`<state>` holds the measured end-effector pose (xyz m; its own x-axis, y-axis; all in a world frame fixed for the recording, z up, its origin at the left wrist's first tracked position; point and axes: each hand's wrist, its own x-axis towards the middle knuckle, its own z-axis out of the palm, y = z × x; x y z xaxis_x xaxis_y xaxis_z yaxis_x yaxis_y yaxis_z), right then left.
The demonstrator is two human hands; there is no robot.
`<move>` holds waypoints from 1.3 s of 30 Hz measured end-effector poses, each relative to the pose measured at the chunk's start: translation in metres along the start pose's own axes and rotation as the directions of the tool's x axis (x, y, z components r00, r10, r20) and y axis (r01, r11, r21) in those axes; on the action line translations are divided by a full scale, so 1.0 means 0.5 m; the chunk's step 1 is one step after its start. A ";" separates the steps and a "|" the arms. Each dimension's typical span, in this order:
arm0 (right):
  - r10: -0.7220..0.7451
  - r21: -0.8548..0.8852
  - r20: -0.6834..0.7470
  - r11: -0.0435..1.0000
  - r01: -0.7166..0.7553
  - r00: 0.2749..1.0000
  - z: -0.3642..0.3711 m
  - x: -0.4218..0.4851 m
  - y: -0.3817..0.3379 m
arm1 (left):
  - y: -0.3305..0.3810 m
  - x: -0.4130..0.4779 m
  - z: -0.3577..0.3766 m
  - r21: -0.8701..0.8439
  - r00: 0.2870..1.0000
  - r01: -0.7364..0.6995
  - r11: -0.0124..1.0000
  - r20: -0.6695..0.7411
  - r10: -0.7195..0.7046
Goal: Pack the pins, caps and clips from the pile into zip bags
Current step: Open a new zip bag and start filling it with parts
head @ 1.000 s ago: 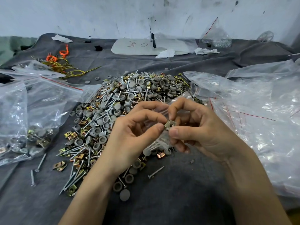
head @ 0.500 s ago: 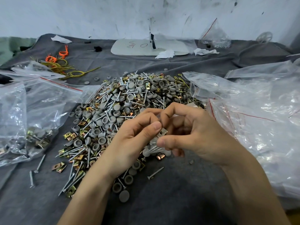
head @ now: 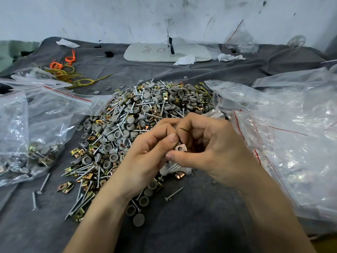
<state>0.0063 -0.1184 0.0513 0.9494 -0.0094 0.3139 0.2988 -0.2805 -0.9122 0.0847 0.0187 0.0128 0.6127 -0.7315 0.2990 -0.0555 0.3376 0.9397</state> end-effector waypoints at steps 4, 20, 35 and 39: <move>0.010 -0.025 -0.004 1.000 -0.010 1.000 -0.002 0.001 0.002 | -0.006 0.001 -0.003 0.054 1.000 -0.001 0.999 -0.013 0.002; 0.015 -0.117 -0.086 0.993 -0.025 0.996 -0.006 0.004 0.013 | -0.023 0.008 -0.006 0.036 0.998 -0.014 0.999 -0.058 0.016; -0.044 -0.137 -0.061 0.990 0.036 0.997 -0.001 0.005 0.017 | -0.021 0.007 -0.011 0.164 0.996 -0.063 0.984 -0.054 0.073; -0.047 -0.118 -0.039 0.992 0.042 0.998 -0.003 0.004 0.015 | -0.013 0.005 -0.005 0.172 0.995 -0.088 0.981 -0.040 0.096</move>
<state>0.0105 -0.1220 0.0454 0.9299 -0.0337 0.3663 0.3248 -0.3921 -0.8607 0.0887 0.0160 0.0071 0.6356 -0.6716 0.3807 -0.2437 0.2934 0.9244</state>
